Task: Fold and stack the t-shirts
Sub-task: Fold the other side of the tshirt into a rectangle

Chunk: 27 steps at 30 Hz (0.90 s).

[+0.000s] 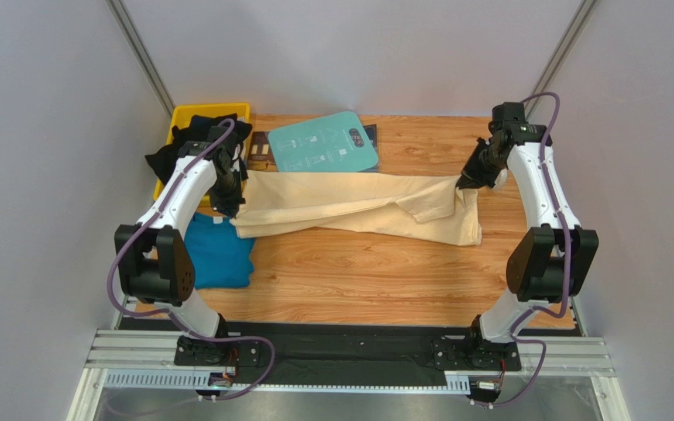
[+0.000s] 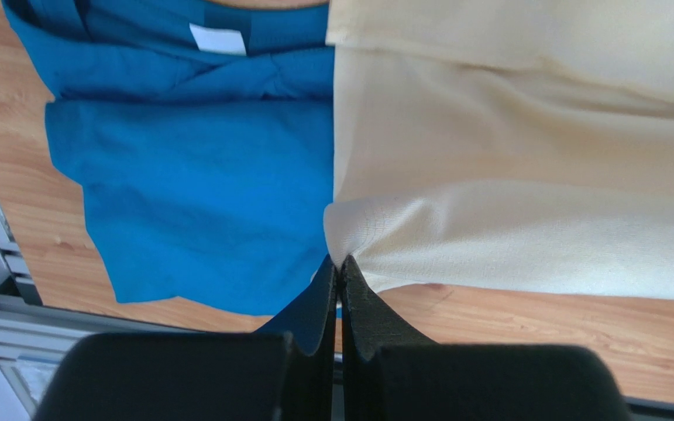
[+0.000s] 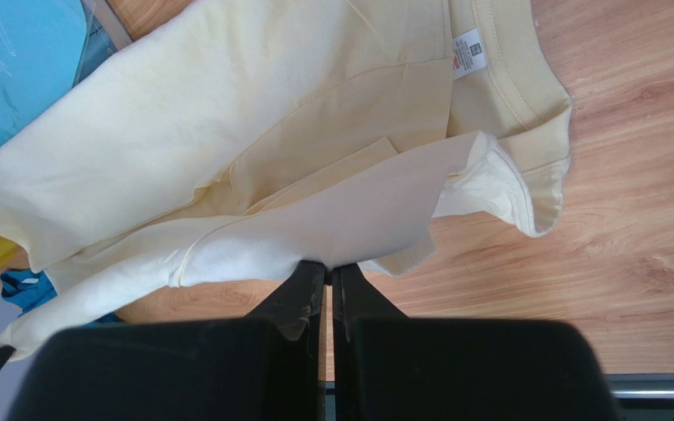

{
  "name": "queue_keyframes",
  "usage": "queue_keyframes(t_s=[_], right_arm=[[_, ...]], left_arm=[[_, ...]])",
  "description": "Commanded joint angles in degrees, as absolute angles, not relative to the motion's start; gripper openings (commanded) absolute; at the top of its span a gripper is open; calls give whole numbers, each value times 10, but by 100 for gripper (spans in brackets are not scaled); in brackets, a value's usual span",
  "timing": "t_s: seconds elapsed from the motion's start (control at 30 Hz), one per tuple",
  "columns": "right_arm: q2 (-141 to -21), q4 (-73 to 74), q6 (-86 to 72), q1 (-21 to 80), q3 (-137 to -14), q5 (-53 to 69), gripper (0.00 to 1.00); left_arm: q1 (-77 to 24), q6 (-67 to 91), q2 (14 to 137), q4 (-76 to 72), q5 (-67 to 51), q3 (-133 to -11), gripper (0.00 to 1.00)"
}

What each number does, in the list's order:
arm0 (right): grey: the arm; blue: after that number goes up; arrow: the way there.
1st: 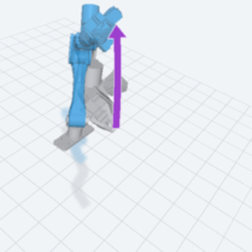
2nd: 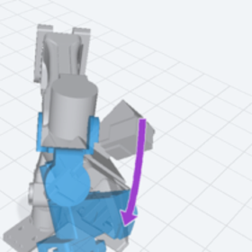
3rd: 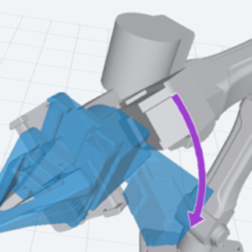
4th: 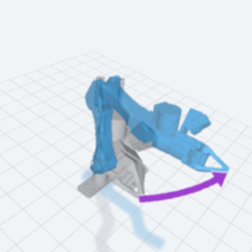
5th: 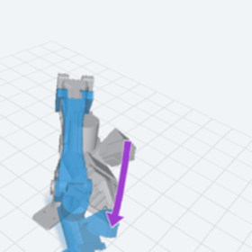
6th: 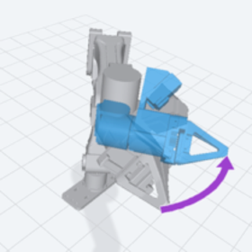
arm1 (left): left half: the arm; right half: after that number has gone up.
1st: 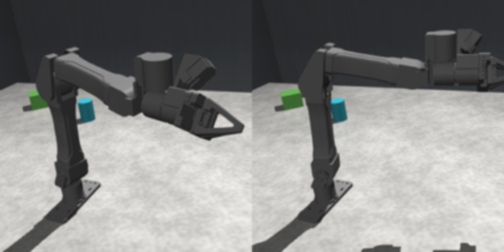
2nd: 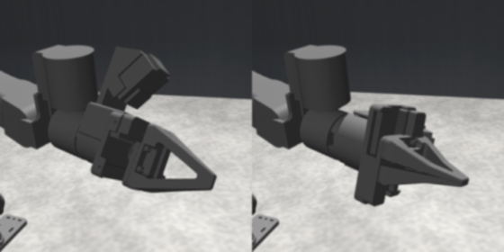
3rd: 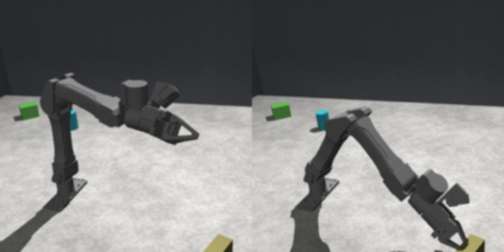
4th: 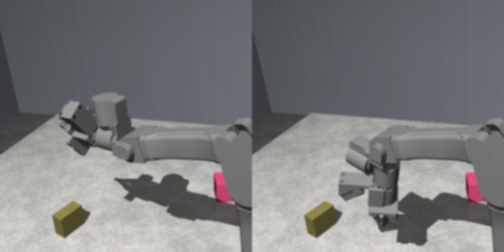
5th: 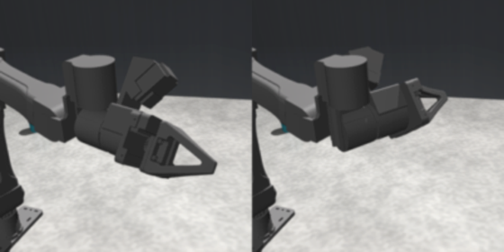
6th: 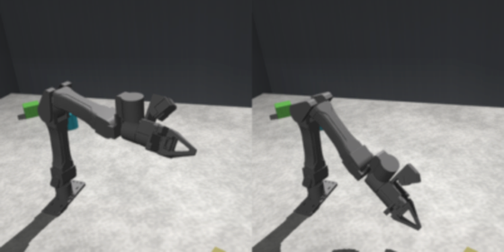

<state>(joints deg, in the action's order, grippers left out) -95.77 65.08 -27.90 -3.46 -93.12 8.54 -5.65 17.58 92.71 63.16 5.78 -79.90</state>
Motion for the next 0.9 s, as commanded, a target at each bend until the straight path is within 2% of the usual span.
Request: queue_keyframes(t_s=[0.0,0.2,0.43,0.87], right_arm=[[-963,642,-262,-38,-976,97,0],[-932,669,-258,-39,-957,135,0],[-833,676,-263,-38,-877,201,0],[-740,717,-220,-38,-824,204,0]], left_arm=[[-56,160,947,630,77,-846,0],[-56,156,931,635,97,-852,0],[-57,180,773,599,60,-793,0],[-57,187,672,591,7,-743,0]])
